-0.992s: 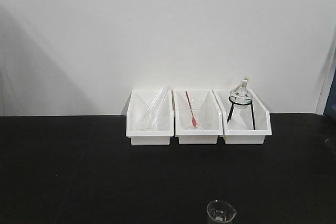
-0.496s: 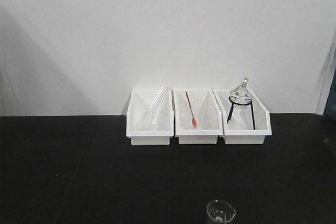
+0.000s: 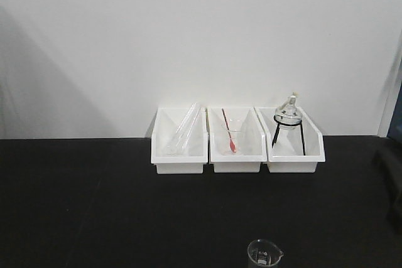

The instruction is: Pick beaker and place in left cabinet

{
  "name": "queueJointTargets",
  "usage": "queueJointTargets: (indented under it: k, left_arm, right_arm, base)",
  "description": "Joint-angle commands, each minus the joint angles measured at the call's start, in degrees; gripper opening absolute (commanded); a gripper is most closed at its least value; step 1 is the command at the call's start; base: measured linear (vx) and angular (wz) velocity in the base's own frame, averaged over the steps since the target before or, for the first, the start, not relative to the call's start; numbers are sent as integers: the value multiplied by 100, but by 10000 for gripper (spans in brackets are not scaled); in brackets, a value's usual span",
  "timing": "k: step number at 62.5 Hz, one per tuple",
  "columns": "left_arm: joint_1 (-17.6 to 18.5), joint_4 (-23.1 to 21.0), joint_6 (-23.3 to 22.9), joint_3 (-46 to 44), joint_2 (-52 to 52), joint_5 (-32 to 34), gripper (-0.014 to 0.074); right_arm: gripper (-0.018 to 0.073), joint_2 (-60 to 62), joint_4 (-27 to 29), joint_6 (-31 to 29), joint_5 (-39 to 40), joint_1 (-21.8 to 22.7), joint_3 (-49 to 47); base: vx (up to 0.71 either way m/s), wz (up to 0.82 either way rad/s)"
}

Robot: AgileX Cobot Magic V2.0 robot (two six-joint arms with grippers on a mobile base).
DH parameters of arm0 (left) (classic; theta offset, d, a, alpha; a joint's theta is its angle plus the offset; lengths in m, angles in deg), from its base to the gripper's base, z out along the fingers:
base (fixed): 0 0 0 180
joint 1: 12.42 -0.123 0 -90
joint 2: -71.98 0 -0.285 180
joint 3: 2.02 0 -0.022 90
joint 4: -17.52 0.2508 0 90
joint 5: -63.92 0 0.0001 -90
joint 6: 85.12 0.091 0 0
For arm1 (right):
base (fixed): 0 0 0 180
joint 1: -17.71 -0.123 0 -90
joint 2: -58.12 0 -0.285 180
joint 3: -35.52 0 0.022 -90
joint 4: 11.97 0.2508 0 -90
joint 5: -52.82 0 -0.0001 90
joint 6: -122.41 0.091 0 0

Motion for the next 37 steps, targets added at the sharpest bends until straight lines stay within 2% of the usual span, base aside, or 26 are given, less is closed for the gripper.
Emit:
queueJointTargets:
  k: [1, 12, 19, 28, 37]
  left_arm:
    - [35, -16, -26, 84, 119, 521, -8]
    - [35, -16, -26, 84, 119, 521, -8]
    - [35, -16, -26, 84, 119, 521, -8]
    - [35, -16, -26, 84, 119, 521, -8]
    - [35, -16, -26, 84, 119, 521, -8]
  right_arm:
    - [608, -190, -236, 195, 1599, 22, 774]
    - [575, -1133, -1101, 419, 3545, 22, 1961]
    - [574, -2032, -1676, 618, 4164, 22, 2033]
    - [574, -3180, -1776, 684, 5320, 22, 1958]
    - [574, -4116, -2076, 726, 5324, 22, 1643]
  base:
    - [0, 0]
    - [0, 0]
    - [0, 0]
    - [0, 0]
    - [0, 0]
